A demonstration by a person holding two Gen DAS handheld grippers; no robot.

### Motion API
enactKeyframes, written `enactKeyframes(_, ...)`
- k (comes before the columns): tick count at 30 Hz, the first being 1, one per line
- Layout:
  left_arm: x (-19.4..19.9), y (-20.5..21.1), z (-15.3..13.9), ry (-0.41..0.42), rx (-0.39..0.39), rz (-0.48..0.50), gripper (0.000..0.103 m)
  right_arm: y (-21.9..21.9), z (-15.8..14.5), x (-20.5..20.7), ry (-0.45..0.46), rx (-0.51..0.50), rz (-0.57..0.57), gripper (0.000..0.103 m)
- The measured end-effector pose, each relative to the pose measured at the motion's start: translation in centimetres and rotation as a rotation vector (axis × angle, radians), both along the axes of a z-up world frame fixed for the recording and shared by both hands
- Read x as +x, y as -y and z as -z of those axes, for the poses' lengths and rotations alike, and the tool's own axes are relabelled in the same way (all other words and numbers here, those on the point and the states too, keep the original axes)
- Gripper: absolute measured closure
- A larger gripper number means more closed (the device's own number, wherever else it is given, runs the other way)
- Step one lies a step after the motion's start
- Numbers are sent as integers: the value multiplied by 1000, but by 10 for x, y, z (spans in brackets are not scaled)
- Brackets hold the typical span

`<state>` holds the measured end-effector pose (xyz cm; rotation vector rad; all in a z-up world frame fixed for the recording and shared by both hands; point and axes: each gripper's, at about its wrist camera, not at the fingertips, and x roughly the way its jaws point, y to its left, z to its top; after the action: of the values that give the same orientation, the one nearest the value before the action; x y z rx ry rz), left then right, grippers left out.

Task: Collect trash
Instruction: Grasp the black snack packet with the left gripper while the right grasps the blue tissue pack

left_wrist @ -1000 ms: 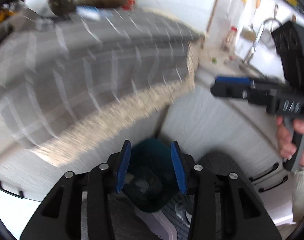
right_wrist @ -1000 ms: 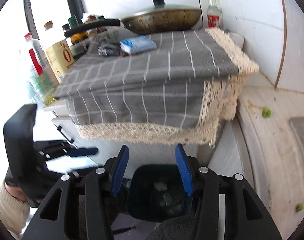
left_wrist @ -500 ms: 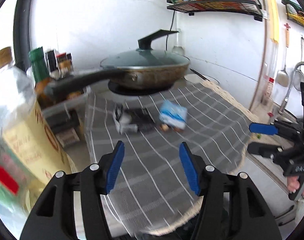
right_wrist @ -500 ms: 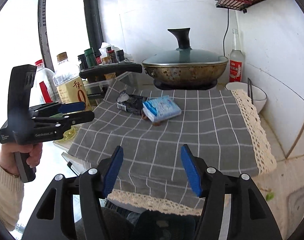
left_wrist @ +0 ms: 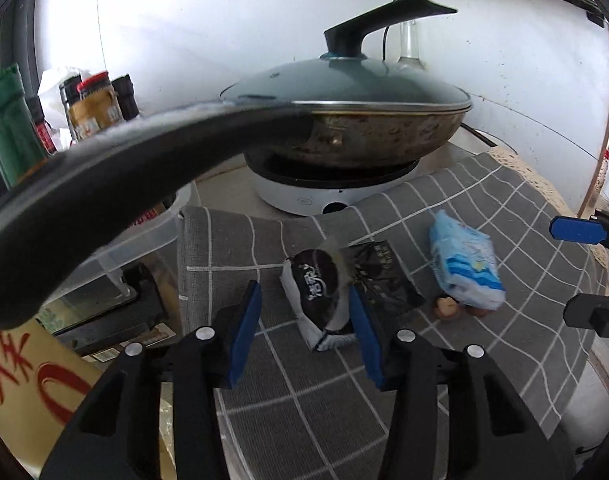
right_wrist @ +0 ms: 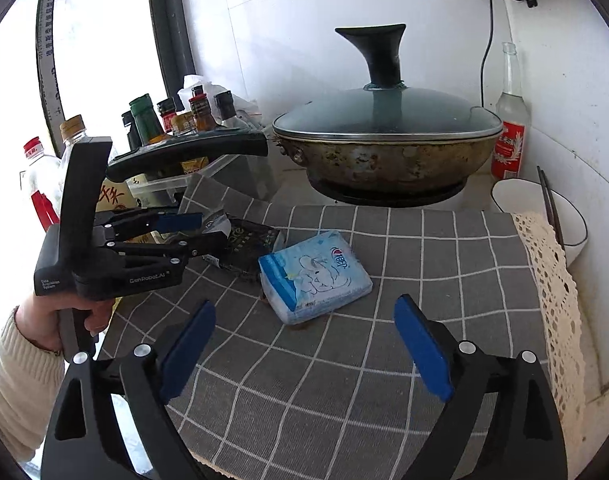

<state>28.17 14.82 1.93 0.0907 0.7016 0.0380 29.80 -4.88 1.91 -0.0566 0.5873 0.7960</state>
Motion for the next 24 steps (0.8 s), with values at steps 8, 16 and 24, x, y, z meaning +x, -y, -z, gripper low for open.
enactKeyframes(8, 4, -2, -6, 18, -20, 21, 102, -19, 14, 31, -79, -16, -27, 10)
enactKeyframes(16, -13, 2, -32, 111, -37, 18, 102, -32, 18, 46, -133, -34, 3, 10)
enactKeyframes(24, -38, 7, -48, 157, -46, 26, 102, -60, 20, 55, -147, -116, 48, 10)
